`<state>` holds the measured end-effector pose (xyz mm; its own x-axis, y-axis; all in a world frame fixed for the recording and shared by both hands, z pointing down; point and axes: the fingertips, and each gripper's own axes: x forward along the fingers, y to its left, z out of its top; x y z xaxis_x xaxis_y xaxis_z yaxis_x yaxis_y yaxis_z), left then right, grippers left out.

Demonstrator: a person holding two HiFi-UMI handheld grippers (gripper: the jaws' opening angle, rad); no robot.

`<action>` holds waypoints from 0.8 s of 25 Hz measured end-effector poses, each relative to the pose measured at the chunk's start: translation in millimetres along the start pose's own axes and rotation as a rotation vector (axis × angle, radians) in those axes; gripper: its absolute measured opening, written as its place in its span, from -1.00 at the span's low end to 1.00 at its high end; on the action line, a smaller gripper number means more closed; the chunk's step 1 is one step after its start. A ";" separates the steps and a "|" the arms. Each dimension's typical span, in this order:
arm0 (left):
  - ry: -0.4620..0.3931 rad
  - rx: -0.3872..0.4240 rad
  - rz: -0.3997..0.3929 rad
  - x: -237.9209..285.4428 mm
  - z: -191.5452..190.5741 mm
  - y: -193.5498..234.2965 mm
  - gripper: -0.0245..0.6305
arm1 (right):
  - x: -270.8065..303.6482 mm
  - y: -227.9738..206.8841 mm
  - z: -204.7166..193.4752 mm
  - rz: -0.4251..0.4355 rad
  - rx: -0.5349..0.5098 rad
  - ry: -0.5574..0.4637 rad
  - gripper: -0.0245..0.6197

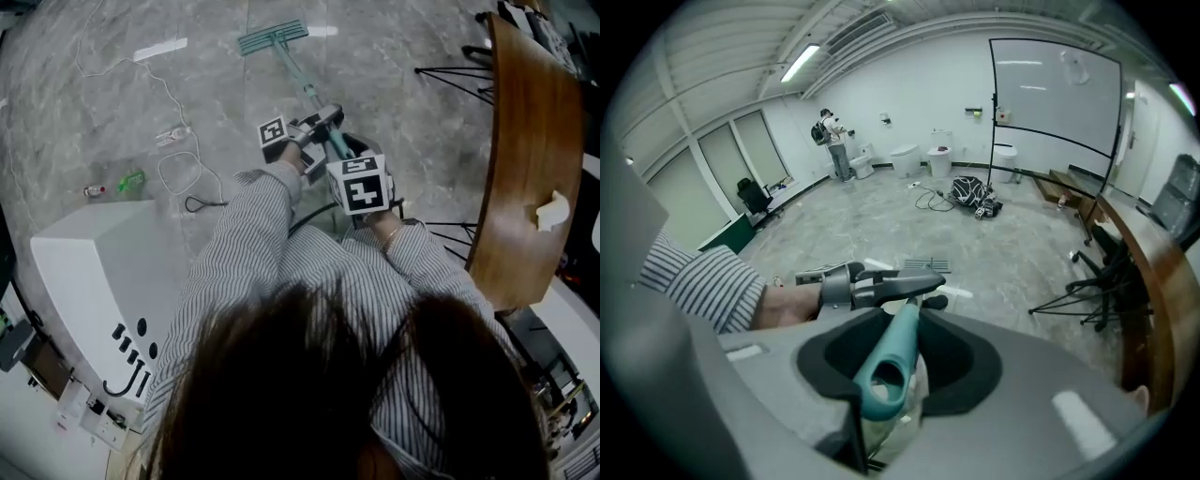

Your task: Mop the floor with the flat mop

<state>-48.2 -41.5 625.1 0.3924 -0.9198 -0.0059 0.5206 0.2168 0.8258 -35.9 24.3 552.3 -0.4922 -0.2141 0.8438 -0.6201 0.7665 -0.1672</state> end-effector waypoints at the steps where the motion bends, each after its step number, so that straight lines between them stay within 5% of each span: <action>1: -0.004 0.002 0.002 -6.1 -9.8 6.7 -0.54 | -6.3 2.7 -11.5 0.003 -0.007 0.003 -0.56; 20: -0.042 -0.001 -0.051 -54.8 -217.0 147.8 -0.55 | -142.2 -22.4 -229.9 0.035 -0.079 0.023 -0.56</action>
<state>171.8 111.9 625.2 0.3335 -0.9425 -0.0244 0.5400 0.1697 0.8244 188.5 176.8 553.3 -0.4980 -0.1730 0.8498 -0.5520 0.8189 -0.1568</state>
